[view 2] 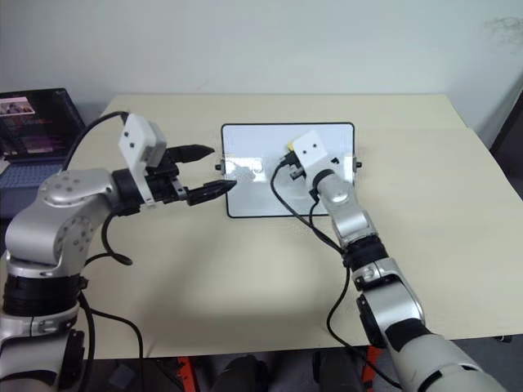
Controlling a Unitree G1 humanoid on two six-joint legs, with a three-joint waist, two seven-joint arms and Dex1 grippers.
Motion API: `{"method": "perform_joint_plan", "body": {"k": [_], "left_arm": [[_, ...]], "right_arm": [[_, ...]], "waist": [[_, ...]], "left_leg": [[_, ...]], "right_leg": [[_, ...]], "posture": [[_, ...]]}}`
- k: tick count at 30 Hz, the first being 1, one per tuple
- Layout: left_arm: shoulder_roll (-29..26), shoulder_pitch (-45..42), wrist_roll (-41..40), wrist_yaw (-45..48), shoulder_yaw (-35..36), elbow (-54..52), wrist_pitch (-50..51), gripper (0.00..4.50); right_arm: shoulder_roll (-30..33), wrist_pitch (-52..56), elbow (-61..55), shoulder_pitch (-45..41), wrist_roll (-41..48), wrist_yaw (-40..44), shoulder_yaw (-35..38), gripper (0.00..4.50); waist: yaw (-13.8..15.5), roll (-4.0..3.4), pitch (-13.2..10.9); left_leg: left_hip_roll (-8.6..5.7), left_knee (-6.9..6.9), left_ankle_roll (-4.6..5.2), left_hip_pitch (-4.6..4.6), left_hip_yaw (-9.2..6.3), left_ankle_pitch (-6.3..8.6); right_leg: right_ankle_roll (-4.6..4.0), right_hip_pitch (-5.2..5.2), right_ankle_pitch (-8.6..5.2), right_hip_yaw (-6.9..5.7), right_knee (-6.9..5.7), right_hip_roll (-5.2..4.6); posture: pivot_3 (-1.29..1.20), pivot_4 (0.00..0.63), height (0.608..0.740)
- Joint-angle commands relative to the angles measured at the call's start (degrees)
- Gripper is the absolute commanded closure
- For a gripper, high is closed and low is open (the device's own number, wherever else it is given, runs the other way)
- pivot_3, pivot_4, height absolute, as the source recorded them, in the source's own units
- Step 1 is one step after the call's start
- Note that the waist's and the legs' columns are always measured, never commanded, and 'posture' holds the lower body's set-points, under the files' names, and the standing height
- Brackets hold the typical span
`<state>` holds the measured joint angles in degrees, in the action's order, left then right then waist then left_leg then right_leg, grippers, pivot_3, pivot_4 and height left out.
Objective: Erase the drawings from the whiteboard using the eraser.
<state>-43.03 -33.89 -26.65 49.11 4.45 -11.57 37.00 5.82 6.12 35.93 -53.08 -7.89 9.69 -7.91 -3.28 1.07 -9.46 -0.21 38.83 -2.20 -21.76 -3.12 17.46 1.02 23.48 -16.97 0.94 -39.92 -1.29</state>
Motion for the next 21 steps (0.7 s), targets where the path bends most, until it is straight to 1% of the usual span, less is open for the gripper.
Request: {"method": "perform_joint_plan", "body": {"k": [1,12,21], "left_arm": [[-1.1,-0.3,-0.5,-0.5,2.1,-2.5,-0.2,0.00],[-1.6,-0.3,-0.4,-0.7,2.5,-2.4,-0.3,0.00],[-1.4,-0.8,-0.2,-0.7,2.1,-2.0,-0.4,0.00]], "right_arm": [[0.3,-0.9,0.6,0.0,-0.5,0.0,0.0,3.30],[-0.5,3.7,-11.3,10.5,-1.8,4.3,-5.1,3.30],[1.4,6.2,-13.8,13.0,-2.9,6.5,-5.9,3.30]], "waist": [[0.0,0.00,0.0],[0.0,0.01,0.0],[0.1,0.01,0.0]], "left_leg": [[0.00,0.01,0.00,0.01,0.00,0.00],[0.02,0.02,0.01,0.06,-0.02,0.00],[0.00,0.03,0.01,0.09,-0.04,0.00]], "right_leg": [[0.00,0.00,0.00,0.00,-0.02,0.00],[0.00,-0.05,0.00,-0.01,-0.08,0.01],[0.00,-0.08,0.00,-0.03,-0.07,0.01]], "posture": [[0.00,0.150,0.740],[0.00,0.150,0.740],[0.00,0.150,0.740]]}}
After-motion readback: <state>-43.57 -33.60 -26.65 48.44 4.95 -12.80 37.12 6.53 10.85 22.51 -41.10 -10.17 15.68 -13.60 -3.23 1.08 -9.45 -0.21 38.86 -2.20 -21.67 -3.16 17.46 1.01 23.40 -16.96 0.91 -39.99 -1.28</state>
